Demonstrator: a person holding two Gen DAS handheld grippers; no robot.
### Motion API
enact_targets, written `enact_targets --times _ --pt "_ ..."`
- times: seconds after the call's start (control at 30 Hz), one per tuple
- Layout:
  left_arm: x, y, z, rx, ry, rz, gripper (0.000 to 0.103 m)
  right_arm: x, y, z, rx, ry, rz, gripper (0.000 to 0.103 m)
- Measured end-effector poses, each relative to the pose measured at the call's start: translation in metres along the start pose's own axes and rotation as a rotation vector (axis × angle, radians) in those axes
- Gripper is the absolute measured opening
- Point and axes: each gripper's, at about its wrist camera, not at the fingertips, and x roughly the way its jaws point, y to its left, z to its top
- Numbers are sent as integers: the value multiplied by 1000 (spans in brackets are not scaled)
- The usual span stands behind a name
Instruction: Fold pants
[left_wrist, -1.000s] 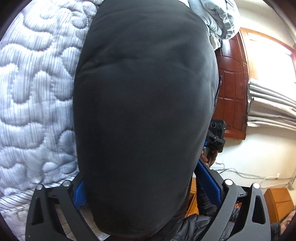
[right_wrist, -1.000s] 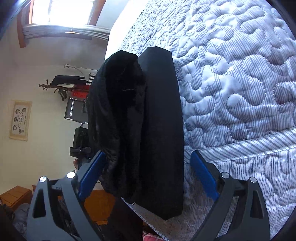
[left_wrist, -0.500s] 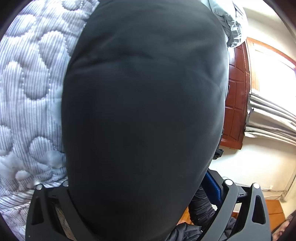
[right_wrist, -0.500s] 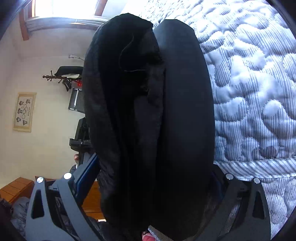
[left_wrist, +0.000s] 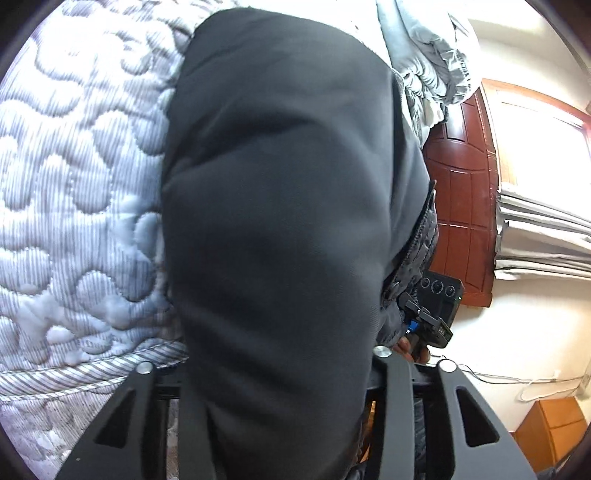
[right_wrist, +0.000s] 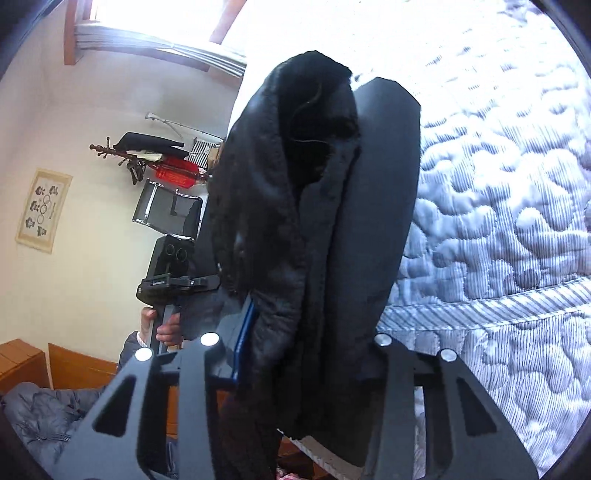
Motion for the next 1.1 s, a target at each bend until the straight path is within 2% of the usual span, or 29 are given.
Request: enact_targets --times 0.3,0.53,0.73,0.93,1.1 --pt "-2 -29 -6 77 -56 -68 34 -18 26 -3 -22 -43 -15 38" --pt "-6 -61 -5 128 -96 -107 34 -37 52 -3 -103 -71 -47 38" --pt "-31 -90 -4 193 -159 -126 34 -47 69 -2 -162 -82 -57 38" --pt "-63 -110 22 230 -246 -111 34 -32 68 28 -230 -75 -42 38" --pt "-77 -108 60 217 -289 -76 35 -6 67 76 -250 -45 -32 38"
